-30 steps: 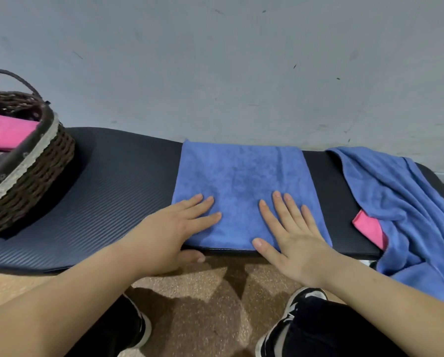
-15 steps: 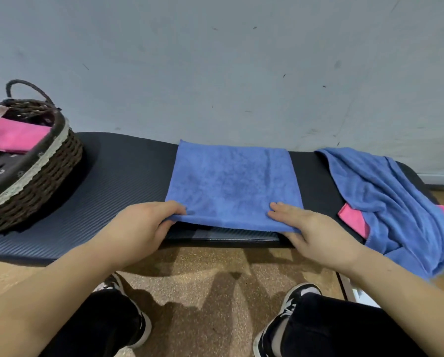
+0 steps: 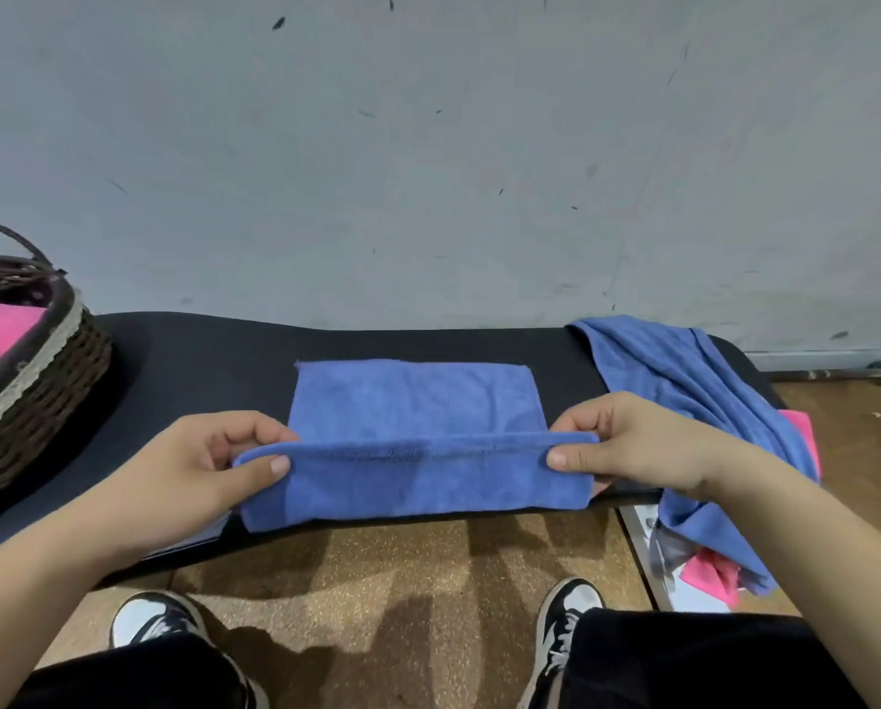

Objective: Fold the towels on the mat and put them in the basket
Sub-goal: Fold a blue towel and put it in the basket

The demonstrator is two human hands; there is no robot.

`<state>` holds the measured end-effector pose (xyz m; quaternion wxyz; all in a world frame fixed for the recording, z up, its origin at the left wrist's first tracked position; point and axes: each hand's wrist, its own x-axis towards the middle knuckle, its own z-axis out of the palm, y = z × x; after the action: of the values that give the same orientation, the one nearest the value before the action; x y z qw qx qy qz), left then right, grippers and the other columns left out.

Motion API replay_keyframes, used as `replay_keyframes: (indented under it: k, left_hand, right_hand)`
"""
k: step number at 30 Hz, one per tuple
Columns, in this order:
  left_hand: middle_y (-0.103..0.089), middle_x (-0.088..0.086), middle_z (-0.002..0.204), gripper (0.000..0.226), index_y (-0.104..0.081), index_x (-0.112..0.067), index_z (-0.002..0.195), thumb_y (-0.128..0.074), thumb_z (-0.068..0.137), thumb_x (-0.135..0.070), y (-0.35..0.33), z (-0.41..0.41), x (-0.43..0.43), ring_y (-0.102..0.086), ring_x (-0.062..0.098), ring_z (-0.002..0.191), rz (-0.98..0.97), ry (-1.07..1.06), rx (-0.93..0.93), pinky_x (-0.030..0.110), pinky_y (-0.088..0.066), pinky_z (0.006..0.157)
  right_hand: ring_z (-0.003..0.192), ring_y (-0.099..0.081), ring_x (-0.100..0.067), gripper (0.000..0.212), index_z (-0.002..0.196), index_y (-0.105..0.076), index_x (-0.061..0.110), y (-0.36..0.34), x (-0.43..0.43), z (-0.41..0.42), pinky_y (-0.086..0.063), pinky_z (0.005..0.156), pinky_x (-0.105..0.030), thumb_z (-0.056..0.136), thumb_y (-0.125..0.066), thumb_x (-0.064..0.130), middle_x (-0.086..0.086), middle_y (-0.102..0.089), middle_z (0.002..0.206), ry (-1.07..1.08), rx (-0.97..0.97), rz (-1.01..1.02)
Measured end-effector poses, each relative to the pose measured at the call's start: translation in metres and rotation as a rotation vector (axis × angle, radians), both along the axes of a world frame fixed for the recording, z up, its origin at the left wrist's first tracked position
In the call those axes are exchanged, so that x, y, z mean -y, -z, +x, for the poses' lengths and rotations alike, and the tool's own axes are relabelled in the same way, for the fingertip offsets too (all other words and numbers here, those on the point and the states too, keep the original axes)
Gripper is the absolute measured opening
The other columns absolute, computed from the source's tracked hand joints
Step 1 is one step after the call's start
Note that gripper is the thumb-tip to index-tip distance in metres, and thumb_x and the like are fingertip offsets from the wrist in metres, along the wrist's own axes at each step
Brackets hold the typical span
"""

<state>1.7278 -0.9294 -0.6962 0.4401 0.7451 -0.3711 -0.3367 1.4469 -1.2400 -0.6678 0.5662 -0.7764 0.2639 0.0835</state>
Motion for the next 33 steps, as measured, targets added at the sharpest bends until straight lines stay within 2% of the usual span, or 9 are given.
replay_keyframes:
  k: [2,5,9,13,17,23,28,31,33]
  left_hand:
    - [-0.079,0.006,0.098,0.015,-0.076,-0.023,0.108,-0.075,0.093,-0.026,-0.002,0.002,0.005,-0.074,0.032,0.095,-0.004,-0.018,-0.057,0.041,-0.057,0.086]
    - [-0.078,-0.004,0.084,0.016,-0.076,-0.03,0.106,-0.068,0.096,-0.021,-0.001,0.008,0.017,-0.068,0.008,0.076,0.007,-0.086,0.016,0.016,-0.053,0.071]
    - [-0.076,-0.004,0.074,0.003,-0.074,-0.031,0.095,-0.071,0.094,-0.032,0.007,0.019,0.04,-0.062,0.006,0.064,0.08,-0.205,0.193,0.031,-0.05,0.067]
    - [-0.075,-0.008,0.072,0.01,-0.071,-0.028,0.083,-0.073,0.091,-0.033,0.012,0.033,0.064,-0.07,0.012,0.072,0.169,-0.288,0.375,0.036,-0.057,0.068]
    - [-0.071,-0.01,0.077,0.01,-0.069,-0.03,0.083,-0.07,0.093,-0.031,0.026,0.048,0.08,-0.065,0.009,0.077,0.268,-0.279,0.497,0.031,-0.053,0.066]
    - [-0.064,-0.008,0.086,0.01,-0.065,-0.025,0.086,-0.063,0.095,-0.02,0.046,0.053,0.089,-0.057,0.009,0.079,0.347,-0.194,0.584,0.026,-0.039,0.061]
    - [-0.067,-0.008,0.078,0.012,-0.066,-0.026,0.083,-0.064,0.094,-0.02,0.042,0.053,0.095,-0.061,0.012,0.075,0.354,-0.241,0.576,0.033,-0.049,0.064]
    - [-0.061,-0.007,0.096,0.004,-0.065,-0.025,0.098,-0.064,0.094,-0.024,0.041,0.053,0.095,-0.061,0.017,0.086,0.394,-0.224,0.593,0.035,-0.049,0.073]
    - [-0.056,-0.007,0.112,0.026,-0.061,-0.026,0.118,-0.065,0.093,-0.03,0.041,0.053,0.094,-0.059,0.017,0.097,0.418,-0.207,0.607,0.038,-0.052,0.083]
  right_hand:
    - [0.065,-0.067,-0.015,0.013,0.098,-0.072,0.0,0.003,0.004,0.007,-0.056,0.059,-0.024,0.098,-0.067,0.012,-0.007,-0.071,0.076,0.087,0.046,0.056]
    - [0.064,-0.063,-0.024,0.021,0.105,-0.072,-0.001,0.014,0.012,0.025,-0.057,0.054,-0.032,0.098,-0.067,0.019,-0.016,-0.07,0.08,0.22,0.112,0.039]
    - [0.056,-0.058,-0.027,0.023,0.096,-0.073,0.004,0.031,0.024,0.053,-0.054,0.055,-0.038,0.094,-0.073,0.027,-0.021,-0.069,0.074,0.372,0.116,-0.124]
    - [0.081,-0.071,-0.029,0.016,0.085,-0.075,0.019,0.055,0.037,0.079,-0.059,0.072,-0.042,0.09,-0.076,0.033,-0.01,-0.076,0.086,0.431,0.104,-0.325]
    - [0.077,-0.067,-0.018,0.014,0.083,-0.073,0.019,0.07,0.043,0.097,-0.048,0.062,-0.025,0.093,-0.073,0.028,0.002,-0.072,0.078,0.403,0.043,-0.47]
    - [0.074,-0.064,-0.014,0.015,0.08,-0.072,0.02,0.083,0.045,0.11,-0.051,0.061,-0.029,0.094,-0.072,0.026,0.003,-0.07,0.077,0.363,-0.048,-0.579]
    - [0.068,-0.061,-0.012,0.013,0.083,-0.072,0.018,0.084,0.046,0.111,-0.044,0.057,-0.025,0.095,-0.07,0.024,0.002,-0.068,0.074,0.429,-0.01,-0.585]
    - [0.071,-0.061,-0.008,0.01,0.089,-0.071,0.018,0.084,0.044,0.11,-0.044,0.059,-0.023,0.094,-0.071,0.027,0.002,-0.068,0.079,0.444,-0.015,-0.603]
    - [0.08,-0.063,-0.01,0.01,0.098,-0.071,0.021,0.084,0.044,0.109,-0.053,0.069,-0.03,0.093,-0.071,0.03,0.005,-0.068,0.091,0.448,-0.022,-0.669]
